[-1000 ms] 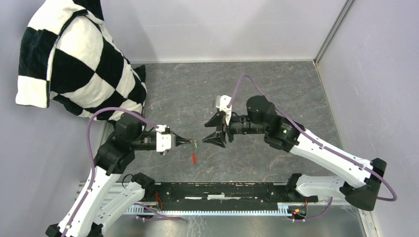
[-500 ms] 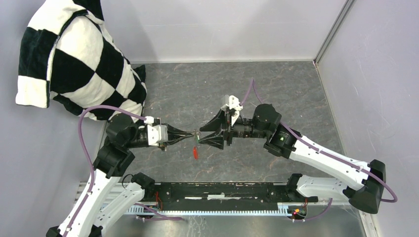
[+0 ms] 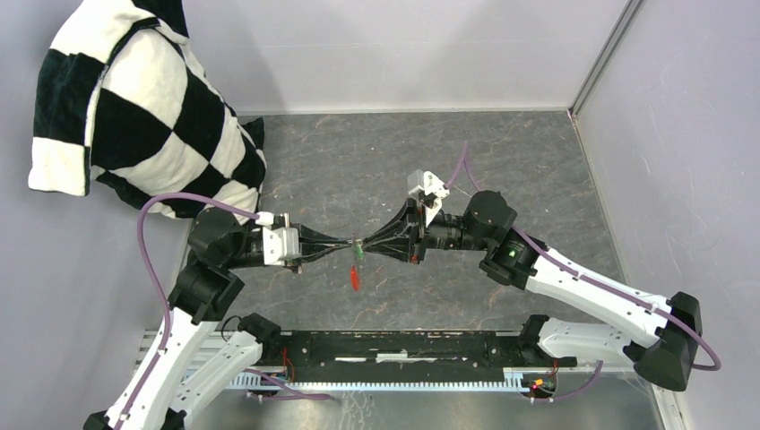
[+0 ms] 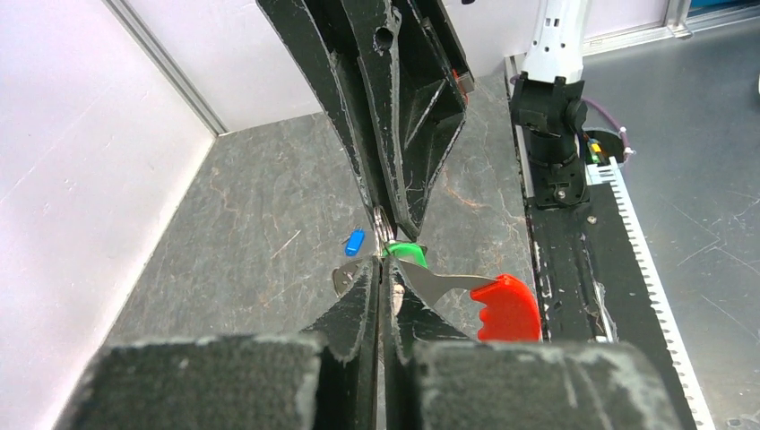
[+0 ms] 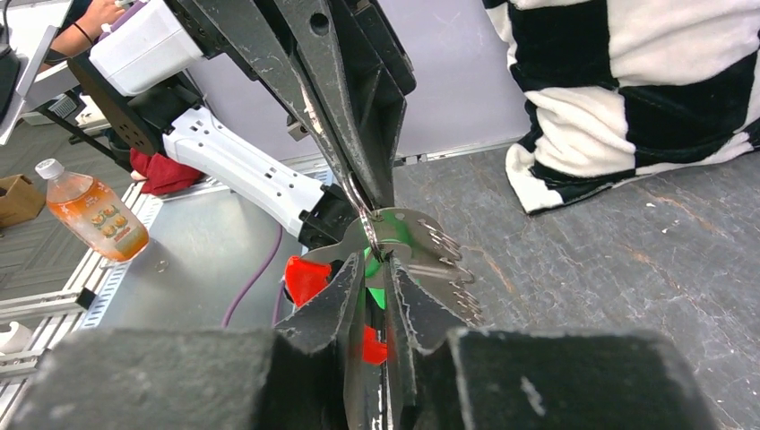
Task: Put the keys on the keyring
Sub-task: Adjust the key on the keyring.
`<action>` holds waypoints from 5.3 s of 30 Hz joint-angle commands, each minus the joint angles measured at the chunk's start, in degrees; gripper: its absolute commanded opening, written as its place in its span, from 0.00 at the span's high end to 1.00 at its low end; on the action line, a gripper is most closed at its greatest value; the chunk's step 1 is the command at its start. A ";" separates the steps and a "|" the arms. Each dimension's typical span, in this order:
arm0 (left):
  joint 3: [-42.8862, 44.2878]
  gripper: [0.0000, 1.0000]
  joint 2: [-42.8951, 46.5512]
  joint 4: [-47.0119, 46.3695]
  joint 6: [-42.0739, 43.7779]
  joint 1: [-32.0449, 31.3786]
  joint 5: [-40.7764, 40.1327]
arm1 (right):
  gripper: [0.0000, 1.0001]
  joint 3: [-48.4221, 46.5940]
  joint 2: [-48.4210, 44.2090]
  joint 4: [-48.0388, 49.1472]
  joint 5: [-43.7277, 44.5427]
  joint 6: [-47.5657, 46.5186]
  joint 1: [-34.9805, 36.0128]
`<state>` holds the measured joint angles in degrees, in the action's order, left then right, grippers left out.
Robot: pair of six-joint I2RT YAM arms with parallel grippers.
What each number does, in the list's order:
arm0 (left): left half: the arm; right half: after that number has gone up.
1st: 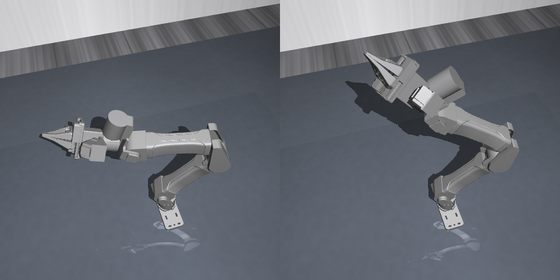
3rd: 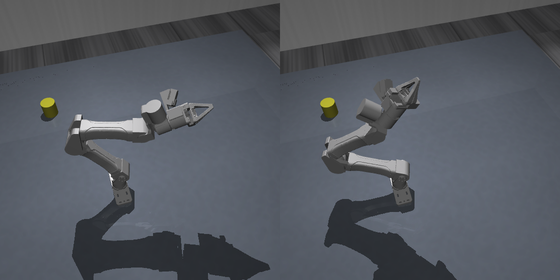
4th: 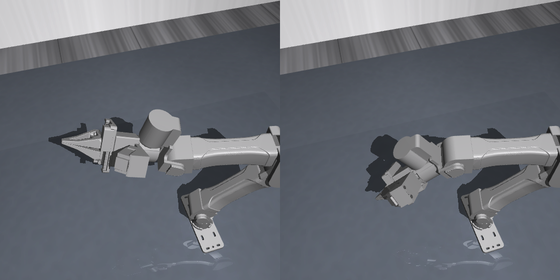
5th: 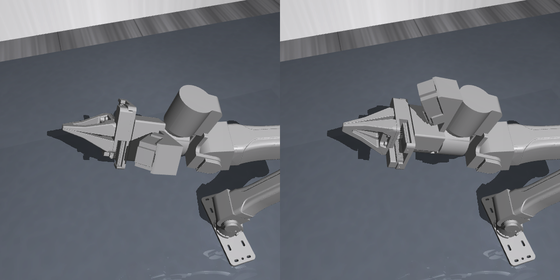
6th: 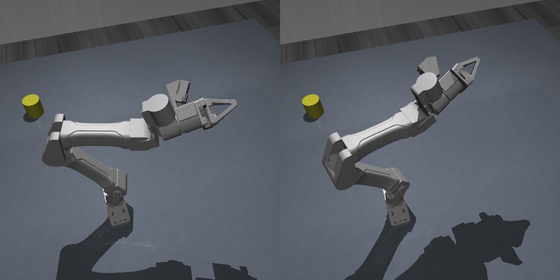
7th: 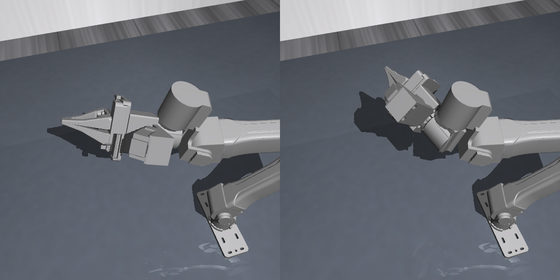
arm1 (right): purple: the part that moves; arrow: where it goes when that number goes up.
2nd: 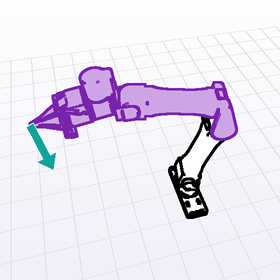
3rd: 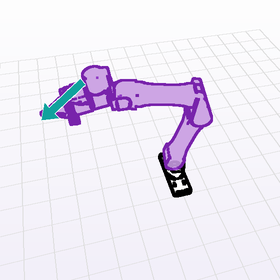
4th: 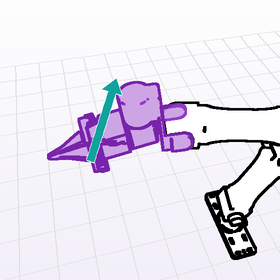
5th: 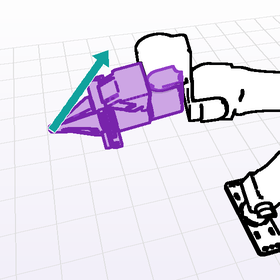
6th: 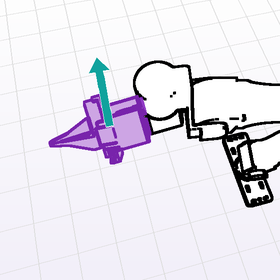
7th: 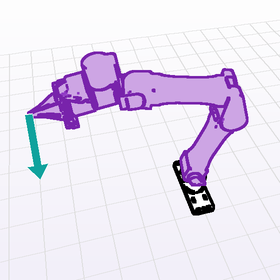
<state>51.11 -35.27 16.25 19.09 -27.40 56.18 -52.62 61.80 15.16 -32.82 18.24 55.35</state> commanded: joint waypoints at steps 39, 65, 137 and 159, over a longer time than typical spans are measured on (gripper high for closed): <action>2.49 0.98 -0.75 0.28 2.44 -0.02 5.55 | 0.45 -17.17 7.19 -15.56 -13.41 -16.94 -1.16; 5.42 0.72 -3.48 13.02 11.78 -0.02 5.19 | 1.00 -21.95 10.10 -29.99 -7.28 -23.97 0.38; 0.57 0.98 -0.46 -3.54 -2.03 -0.11 0.28 | 0.42 -13.66 2.36 -13.67 0.96 -6.02 0.27; 1.63 0.98 -0.42 -2.04 1.47 -0.11 1.26 | 1.00 -12.32 2.56 -15.03 -1.51 -5.66 -1.34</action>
<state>50.85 -36.21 15.29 18.63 -27.40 56.05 -65.87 65.58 -1.08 -33.98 12.38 54.41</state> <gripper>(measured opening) 0.032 0.006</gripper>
